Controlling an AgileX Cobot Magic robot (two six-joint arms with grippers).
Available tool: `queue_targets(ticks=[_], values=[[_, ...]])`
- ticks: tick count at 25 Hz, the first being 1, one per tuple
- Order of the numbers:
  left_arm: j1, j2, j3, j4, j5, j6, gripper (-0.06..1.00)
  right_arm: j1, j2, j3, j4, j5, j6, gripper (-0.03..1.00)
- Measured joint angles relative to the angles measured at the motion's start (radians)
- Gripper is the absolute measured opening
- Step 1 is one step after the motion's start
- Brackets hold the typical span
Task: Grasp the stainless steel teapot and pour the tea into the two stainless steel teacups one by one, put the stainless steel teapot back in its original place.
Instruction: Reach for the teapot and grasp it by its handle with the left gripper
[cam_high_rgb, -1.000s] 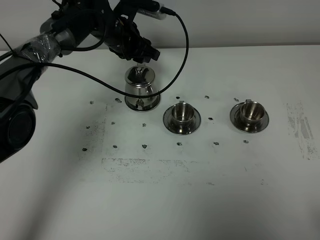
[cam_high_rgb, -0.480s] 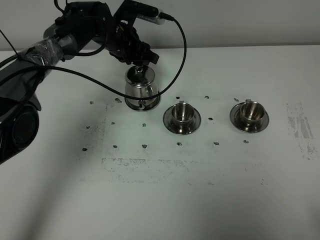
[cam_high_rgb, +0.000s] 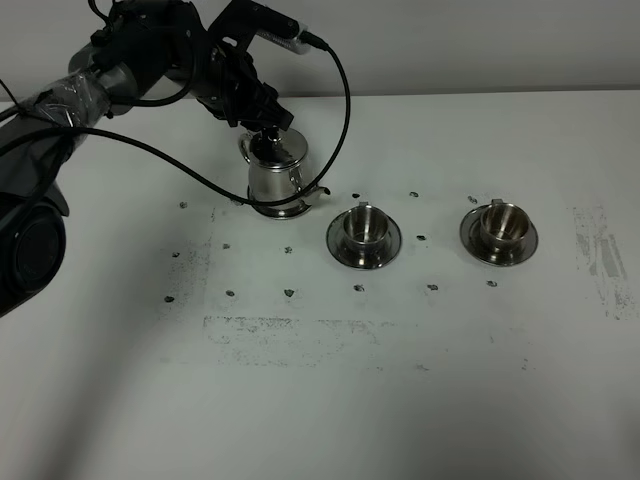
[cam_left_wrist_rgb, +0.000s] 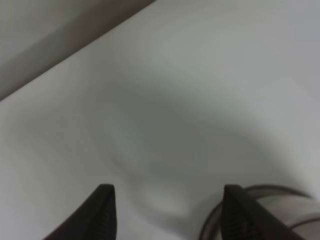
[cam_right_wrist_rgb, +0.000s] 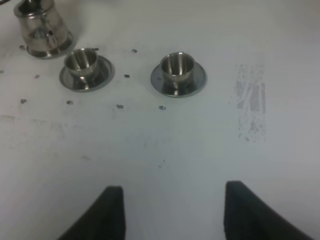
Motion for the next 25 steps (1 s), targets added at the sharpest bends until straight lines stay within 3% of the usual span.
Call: queue_targets(ticks=[8, 14, 18, 21, 25], values=[[0.014, -0.012, 0.000, 0.071, 0.074, 0.029, 0.47, 0.000, 0.000, 0.000, 0.000, 0.000, 0.000, 0.43], [0.031, -0.046, 0.000, 0.079, 0.175, 0.120, 0.47, 0.000, 0.000, 0.000, 0.000, 0.000, 0.000, 0.43], [0.034, -0.101, 0.000, 0.127, 0.245, 0.178, 0.47, 0.000, 0.000, 0.000, 0.000, 0.000, 0.000, 0.43], [0.045, -0.162, 0.000, 0.167, 0.313, 0.257, 0.47, 0.000, 0.000, 0.000, 0.000, 0.000, 0.000, 0.43], [0.059, -0.223, -0.001, 0.171, 0.407, 0.466, 0.47, 0.000, 0.000, 0.000, 0.000, 0.000, 0.000, 0.43]])
